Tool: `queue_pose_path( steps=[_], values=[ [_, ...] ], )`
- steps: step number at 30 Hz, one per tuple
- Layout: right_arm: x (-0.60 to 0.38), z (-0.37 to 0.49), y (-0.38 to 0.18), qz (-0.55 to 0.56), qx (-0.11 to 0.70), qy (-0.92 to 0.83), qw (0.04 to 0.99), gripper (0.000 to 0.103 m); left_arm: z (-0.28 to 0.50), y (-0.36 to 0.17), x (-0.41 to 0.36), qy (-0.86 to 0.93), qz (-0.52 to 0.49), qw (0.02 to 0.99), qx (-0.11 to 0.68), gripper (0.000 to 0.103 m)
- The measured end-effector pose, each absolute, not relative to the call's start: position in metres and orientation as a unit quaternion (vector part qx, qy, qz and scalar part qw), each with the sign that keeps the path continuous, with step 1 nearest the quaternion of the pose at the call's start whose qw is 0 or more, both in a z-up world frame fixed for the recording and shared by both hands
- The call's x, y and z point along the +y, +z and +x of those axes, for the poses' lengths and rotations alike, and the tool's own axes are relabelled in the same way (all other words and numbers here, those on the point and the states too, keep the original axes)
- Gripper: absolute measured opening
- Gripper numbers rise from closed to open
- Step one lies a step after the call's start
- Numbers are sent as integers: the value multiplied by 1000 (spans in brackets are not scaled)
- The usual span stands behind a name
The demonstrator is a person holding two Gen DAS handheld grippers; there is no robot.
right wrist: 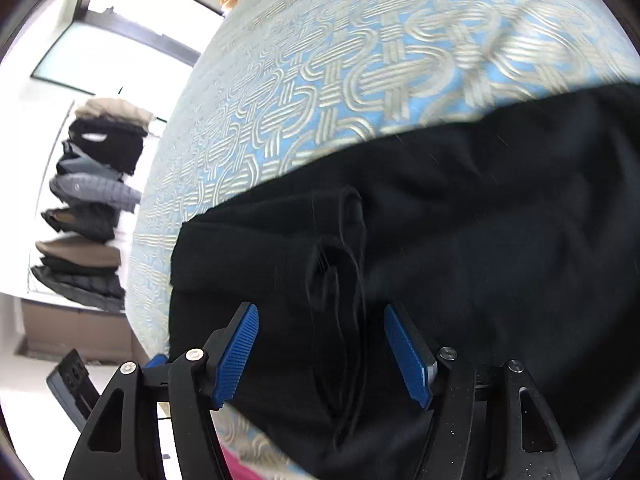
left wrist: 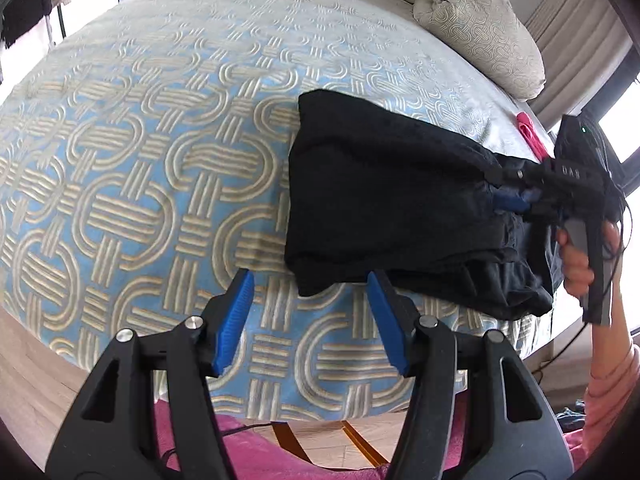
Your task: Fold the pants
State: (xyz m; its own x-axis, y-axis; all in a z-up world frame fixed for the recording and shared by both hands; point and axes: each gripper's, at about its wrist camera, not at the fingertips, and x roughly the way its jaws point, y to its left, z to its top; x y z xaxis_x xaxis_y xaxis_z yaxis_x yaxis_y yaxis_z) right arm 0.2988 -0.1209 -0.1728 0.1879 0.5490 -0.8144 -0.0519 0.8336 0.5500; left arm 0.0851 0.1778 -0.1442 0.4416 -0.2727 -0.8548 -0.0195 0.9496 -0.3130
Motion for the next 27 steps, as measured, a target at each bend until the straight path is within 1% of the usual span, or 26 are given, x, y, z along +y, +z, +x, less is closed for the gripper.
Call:
queue_pose_path(
  steps=[2, 5, 6, 7, 8, 9, 10, 11, 12, 14, 16, 18, 20, 22, 25, 26, 27],
  values=[
    [-116, 312, -171, 196, 603, 209, 745, 68, 87, -150, 179, -92, -151, 834, 523, 61],
    [-108, 330, -171, 176, 602, 209, 750, 68, 93, -158, 177, -104, -140, 834, 523, 64],
    [-105, 333, -172, 169, 603, 207, 751, 66, 96, -160, 176, -104, -135, 834, 524, 64],
    [-99, 336, -174, 157, 609, 202, 751, 59, 99, -161, 175, -105, -134, 835, 523, 64],
    [-91, 339, -174, 137, 615, 189, 753, 20, 101, -160, 174, -107, -134, 838, 518, 64],
    [-88, 340, -175, 131, 626, 182, 747, 15, 104, -159, 174, -110, -135, 840, 514, 64],
    [-88, 340, -171, 141, 625, 180, 746, 12, 107, -159, 173, -115, -136, 841, 511, 56],
    [-86, 339, -166, 146, 623, 185, 746, 7, 109, -159, 172, -127, -138, 840, 509, 27],
    [-85, 338, -157, 145, 616, 183, 752, 7, 112, -159, 170, -130, -134, 839, 510, 20],
    [-82, 334, -133, 139, 590, 177, 776, 6, 111, -151, 166, -133, -115, 848, 500, 16],
    [-85, 328, -103, 145, 558, 181, 797, 6, 108, -142, 160, -137, -94, 857, 488, 16],
    [-88, 323, -76, 133, 528, 174, 820, 6, 106, -134, 153, -147, -69, 865, 476, 20],
    [-91, 324, -64, 98, 512, 155, 839, 6, 105, -131, 146, -153, -54, 867, 472, 31],
    [-101, 332, -75, 77, 537, 130, 830, 6, 107, -136, 142, -152, -47, 864, 479, 32],
    [-107, 342, -125, 74, 611, 85, 783, 9, 111, -148, 138, -142, -39, 854, 498, 32],
    [-114, 342, -139, 77, 628, 70, 771, 11, 110, -153, 139, -140, -39, 851, 505, 32],
    [-120, 340, -147, 83, 634, 61, 766, 17, 109, -157, 142, -138, -42, 847, 512, 32]
  ],
)
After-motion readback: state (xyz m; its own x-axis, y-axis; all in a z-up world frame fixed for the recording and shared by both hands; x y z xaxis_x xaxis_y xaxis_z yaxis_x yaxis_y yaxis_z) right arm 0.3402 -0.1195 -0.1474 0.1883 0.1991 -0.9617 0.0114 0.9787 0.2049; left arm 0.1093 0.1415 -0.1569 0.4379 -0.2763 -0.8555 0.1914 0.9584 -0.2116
